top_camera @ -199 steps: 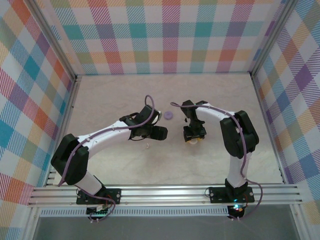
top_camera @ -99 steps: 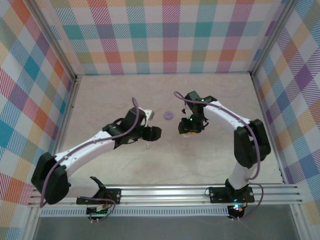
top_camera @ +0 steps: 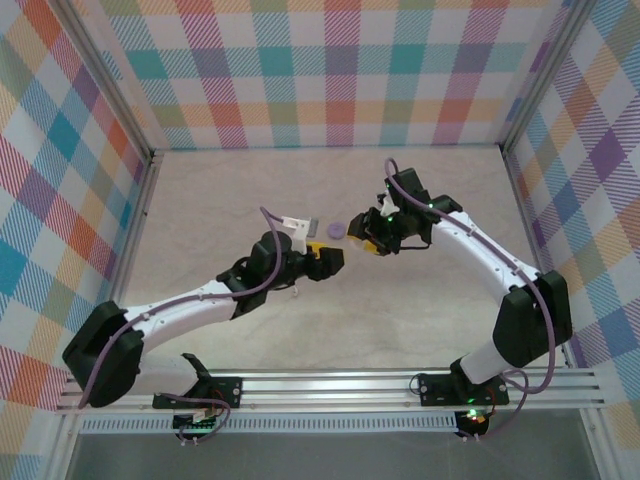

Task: Insert the wireless bluetooth earbuds into the charging case

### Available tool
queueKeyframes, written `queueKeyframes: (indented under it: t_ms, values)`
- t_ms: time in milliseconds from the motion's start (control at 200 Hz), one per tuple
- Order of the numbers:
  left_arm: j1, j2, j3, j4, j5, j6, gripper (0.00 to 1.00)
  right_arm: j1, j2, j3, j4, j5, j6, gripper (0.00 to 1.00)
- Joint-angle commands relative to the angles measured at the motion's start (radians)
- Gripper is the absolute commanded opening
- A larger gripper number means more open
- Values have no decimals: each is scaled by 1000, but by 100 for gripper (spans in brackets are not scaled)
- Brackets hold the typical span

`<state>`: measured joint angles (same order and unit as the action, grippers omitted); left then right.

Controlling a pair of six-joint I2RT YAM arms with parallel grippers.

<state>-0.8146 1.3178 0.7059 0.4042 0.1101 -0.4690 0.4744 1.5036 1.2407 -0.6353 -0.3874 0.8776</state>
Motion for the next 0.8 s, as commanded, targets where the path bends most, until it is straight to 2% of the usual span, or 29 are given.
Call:
queueKeyframes:
  t_ms: [0, 405, 580, 640, 800]
  values:
    - [-27, 43, -19, 286, -44, -19, 65, 1, -57, -10, 78, -12, 168, 38]
    - [-31, 189, -1, 503, -46, -108, 60, 19, -103, -26, 138, -23, 272, 38]
    - [-32, 239, 35, 537, -35, -123, 57, 28, -115, -30, 163, -30, 301, 38]
    - [-28, 252, 46, 538, -35, -129, 52, 30, -119, -33, 171, -33, 309, 38]
    - [-16, 258, 50, 552, -19, -127, 34, 33, -137, -45, 187, -31, 319, 40]
